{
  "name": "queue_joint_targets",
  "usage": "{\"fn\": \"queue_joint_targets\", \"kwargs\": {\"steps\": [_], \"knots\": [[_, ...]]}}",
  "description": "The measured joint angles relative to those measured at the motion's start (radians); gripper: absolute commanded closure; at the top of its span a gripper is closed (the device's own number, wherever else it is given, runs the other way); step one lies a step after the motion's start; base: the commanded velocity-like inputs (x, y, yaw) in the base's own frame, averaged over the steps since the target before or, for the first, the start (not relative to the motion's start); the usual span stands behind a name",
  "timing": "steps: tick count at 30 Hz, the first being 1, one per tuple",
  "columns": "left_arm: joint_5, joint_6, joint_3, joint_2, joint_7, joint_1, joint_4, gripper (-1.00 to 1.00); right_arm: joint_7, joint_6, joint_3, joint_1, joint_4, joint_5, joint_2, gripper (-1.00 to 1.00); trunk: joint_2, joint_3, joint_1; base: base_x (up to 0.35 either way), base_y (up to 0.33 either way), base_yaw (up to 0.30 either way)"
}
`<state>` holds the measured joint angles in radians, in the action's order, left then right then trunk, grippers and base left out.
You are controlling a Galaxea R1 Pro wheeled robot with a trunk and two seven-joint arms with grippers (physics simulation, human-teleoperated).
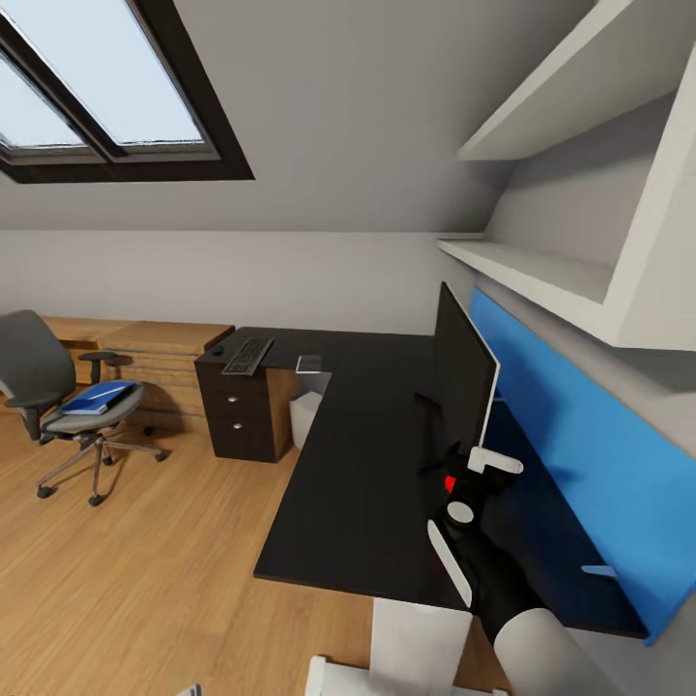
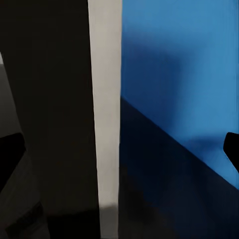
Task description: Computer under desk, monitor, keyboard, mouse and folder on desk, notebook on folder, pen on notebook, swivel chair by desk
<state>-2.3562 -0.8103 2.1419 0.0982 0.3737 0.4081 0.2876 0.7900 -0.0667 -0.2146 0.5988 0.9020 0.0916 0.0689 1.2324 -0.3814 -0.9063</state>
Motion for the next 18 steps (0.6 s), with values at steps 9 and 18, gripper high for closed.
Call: {"fn": "queue_joint_targets", "kwargs": {"steps": [9,18], "knots": [[0.0,0.001,0.002,-0.002,-0.003,-0.009,0.002,-1.0,-0.005,0.0,0.001,0.0,-0.005,0.0,-0.001,-1.0,0.0,0.0,0.0,-0.001,-0.003,0.0],[0.0,-0.011,0.002,0.028,-0.008,-0.182,-0.007,-1.0,-0.005,0.0,0.001,0.0,-0.005,0.0,-0.002,-1.0,0.0,0.0,0.0,0.0,0.0,0.0]]}}
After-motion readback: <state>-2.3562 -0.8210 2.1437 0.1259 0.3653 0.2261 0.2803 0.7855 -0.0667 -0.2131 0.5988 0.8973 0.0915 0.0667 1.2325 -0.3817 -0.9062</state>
